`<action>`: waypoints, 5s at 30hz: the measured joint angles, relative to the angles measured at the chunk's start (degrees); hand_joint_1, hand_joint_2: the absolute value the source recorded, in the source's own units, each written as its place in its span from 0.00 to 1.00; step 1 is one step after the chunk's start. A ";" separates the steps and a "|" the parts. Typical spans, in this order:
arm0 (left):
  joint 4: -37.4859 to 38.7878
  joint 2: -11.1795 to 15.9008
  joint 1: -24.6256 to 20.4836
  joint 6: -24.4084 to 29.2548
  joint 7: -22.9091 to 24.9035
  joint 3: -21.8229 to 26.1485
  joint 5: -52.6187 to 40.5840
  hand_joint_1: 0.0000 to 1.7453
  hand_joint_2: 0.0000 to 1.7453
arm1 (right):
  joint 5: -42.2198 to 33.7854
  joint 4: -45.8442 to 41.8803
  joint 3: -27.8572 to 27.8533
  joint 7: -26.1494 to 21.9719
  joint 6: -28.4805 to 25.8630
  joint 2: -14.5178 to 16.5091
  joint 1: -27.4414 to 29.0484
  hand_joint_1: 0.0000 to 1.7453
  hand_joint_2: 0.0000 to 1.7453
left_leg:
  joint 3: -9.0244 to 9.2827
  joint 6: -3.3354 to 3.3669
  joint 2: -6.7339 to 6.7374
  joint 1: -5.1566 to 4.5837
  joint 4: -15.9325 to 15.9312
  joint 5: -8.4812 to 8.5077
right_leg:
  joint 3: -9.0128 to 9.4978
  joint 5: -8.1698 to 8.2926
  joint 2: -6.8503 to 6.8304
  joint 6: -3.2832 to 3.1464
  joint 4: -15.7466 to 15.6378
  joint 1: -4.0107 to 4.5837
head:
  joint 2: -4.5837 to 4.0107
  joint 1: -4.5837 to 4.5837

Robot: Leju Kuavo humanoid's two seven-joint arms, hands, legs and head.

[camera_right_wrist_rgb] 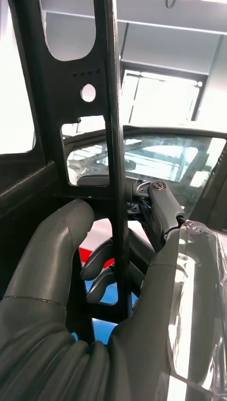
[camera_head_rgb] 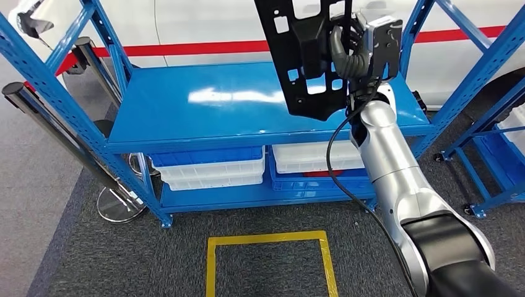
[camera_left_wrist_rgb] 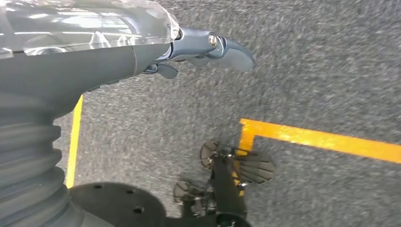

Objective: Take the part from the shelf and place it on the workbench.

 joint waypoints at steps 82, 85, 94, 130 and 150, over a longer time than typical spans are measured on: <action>0.00 -1.26 0.19 -0.23 0.91 -2.72 -1.03 0.00 1.00 | 3.19 0.97 -4.50 -2.26 -1.46 -3.55 7.97 1.00 1.00 | 4.34 1.82 -0.16 0.57 -3.17 0.17 | -8.87 -4.14 0.14 3.30 15.46 -0.39 | 0.00 0.04; 0.00 -1.27 0.36 -0.14 0.73 -2.72 -0.77 0.00 1.00 | 3.39 0.08 -4.66 -2.40 -1.61 -3.82 8.37 1.00 1.00 | 2.66 1.17 -0.11 0.50 -2.32 0.88 | -1.71 -1.36 0.21 2.90 5.06 -0.39 | 0.01 0.03; 0.00 -1.08 0.33 0.18 1.20 -2.50 -0.26 0.00 1.00 | 2.45 1.73 -6.67 -4.74 0.80 -9.78 12.03 1.00 1.00 | -1.74 -1.16 -0.51 0.39 7.90 -6.35 | -1.76 1.49 -0.85 -0.47 -0.12 -0.24 | 0.00 0.02; 0.05 0.91 2.08 -2.19 1.84 -2.66 0.25 0.00 1.00 | 0.89 -12.99 -22.80 -7.16 0.94 -13.96 35.29 1.00 1.00 | 5.58 1.69 -1.68 -0.48 5.05 -6.81 | -3.80 2.21 4.18 -0.92 1.18 0.87 | 0.00 -0.14; 0.04 0.81 2.13 -0.56 2.28 -2.33 0.95 0.00 1.00 | 4.59 0.57 -20.77 -4.17 -1.81 -16.87 13.58 1.00 1.00 | 8.19 -0.42 5.74 0.18 -2.92 -3.58 | -3.75 1.38 -1.81 2.05 1.77 -1.18 | 0.01 -0.07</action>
